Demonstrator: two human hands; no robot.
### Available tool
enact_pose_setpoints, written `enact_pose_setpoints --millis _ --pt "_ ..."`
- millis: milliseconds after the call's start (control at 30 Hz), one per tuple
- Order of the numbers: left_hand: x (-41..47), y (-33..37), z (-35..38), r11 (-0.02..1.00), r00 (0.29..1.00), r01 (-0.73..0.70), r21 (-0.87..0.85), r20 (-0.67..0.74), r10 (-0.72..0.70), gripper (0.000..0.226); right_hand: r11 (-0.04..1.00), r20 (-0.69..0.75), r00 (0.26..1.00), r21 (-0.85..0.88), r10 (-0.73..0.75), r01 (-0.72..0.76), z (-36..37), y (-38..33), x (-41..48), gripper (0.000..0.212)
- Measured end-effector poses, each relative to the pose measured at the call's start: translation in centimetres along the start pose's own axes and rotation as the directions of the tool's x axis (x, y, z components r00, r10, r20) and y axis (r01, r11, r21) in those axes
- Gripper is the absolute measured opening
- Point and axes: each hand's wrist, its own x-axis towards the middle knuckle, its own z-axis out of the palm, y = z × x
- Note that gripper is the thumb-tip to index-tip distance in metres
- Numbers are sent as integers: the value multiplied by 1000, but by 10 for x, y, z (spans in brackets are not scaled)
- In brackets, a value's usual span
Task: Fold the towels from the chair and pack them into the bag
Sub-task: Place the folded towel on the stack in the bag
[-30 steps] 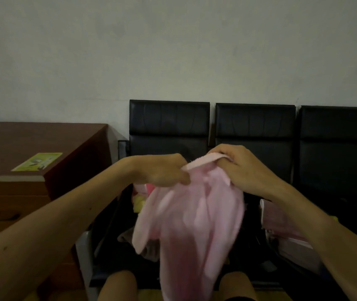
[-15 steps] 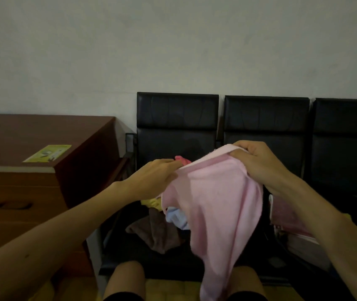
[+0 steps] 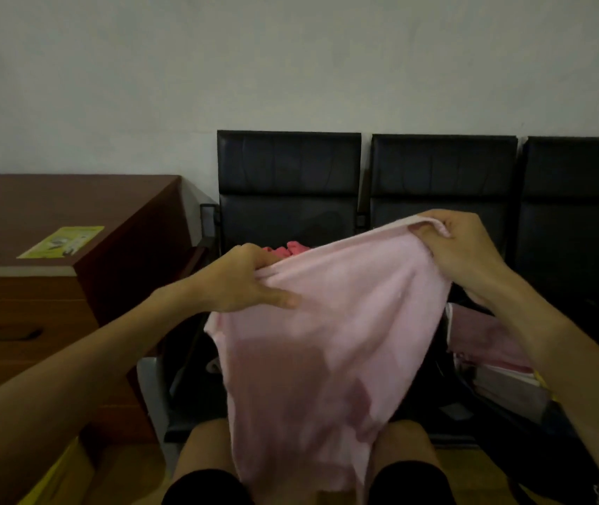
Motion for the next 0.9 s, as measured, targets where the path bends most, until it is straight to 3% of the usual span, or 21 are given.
enact_pose_setpoints --millis 67,133,200,300,433,533,600,733,900 --pt "3 -14 -9 967 992 113 231 24 -121 24 999 -26 999 23 31 -31 -2 4 1 24" --pt "2 -32 -18 937 983 151 315 51 -176 19 994 -52 995 67 90 -86 -8 12 4 24" --pt "-3 -48 -25 967 982 156 204 75 -174 18 989 17 990 47 142 -143 -14 21 2 22" --pt "-15 -61 -28 971 988 153 -184 61 -144 30 978 176 963 -37 206 -203 -12 39 -5 18" --pt "-26 -75 -12 790 986 115 -602 -25 -163 40 969 211 945 -66 248 -240 -7 61 -13 34" --pt "-32 -79 9 757 977 143 -638 -32 -211 61 963 213 940 -33 268 -267 -4 77 -23 38" --pt "-31 -78 29 765 960 184 -617 -53 -274 54 952 231 927 0 296 -305 0 87 -30 39" --pt "-24 -86 57 727 863 191 -659 -241 -445 34 915 277 897 115 344 -386 6 99 -44 46" --pt "-26 -99 76 759 836 203 -618 -294 -463 28 872 343 851 145 398 -467 15 102 -57 33"
